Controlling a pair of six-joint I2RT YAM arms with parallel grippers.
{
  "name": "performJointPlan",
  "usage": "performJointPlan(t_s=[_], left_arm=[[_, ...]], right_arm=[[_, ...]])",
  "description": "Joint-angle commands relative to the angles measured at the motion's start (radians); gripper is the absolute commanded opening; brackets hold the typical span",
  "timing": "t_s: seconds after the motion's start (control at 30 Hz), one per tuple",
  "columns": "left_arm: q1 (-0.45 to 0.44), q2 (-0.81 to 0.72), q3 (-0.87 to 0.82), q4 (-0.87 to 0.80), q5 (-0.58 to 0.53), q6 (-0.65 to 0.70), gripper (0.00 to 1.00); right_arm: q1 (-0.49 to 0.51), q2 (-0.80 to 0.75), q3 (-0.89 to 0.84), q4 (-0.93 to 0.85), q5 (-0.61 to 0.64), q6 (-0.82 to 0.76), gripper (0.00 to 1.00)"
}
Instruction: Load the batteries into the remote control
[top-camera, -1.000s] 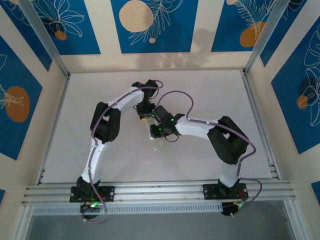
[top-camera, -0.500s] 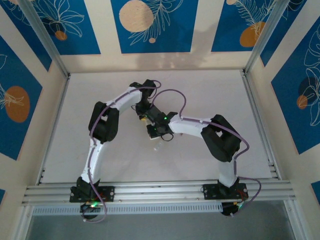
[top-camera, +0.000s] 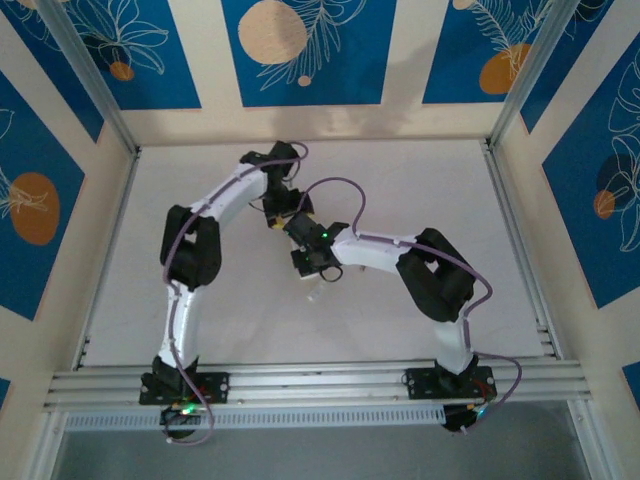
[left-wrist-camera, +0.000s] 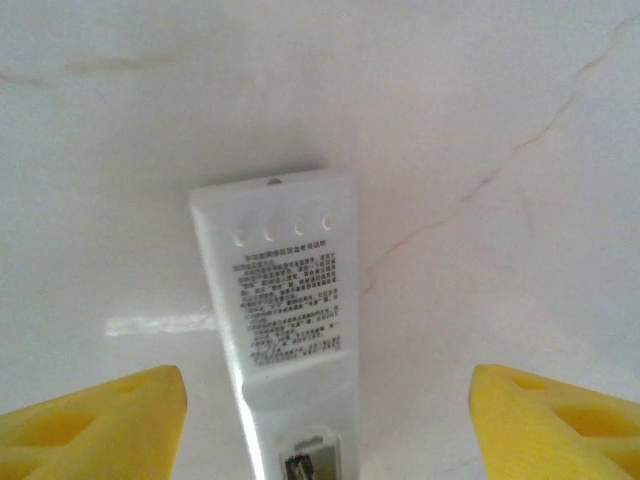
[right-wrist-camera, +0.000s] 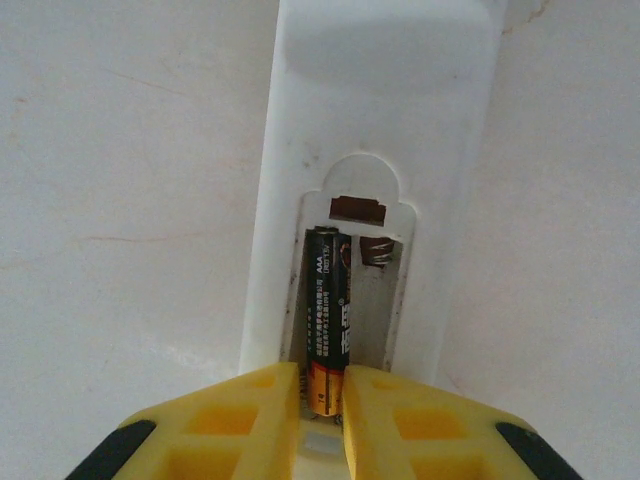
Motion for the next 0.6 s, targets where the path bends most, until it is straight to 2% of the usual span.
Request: performJointPlan(t_s=[0.0,0.1,0.33,0.57], left_arm=[[0.055,-0.100,0.035,-0.050,0.025,0.023,0.75],[0.078,-0.196,-0.003,-0.052,0.038,0.040,0.75],[0.103,-0.511,-0.268,0.061,0.064,0.014,0.75],[0.127,-0.671,-0.415,0.070,0.037,0.021,0.75]], right_arm=[[-0.024,0.128,-0.008,-0.011,-0.078,0.018,0.22],[-0.025,0.163,0.030,-0.059,-0.095,0.020,0.23],[-0.046,0.246,0.113,-0.157,-0.136,0.021,0.19],[-0.048,0.087,0.109,-0.142,-0.153,0.008,0.16]])
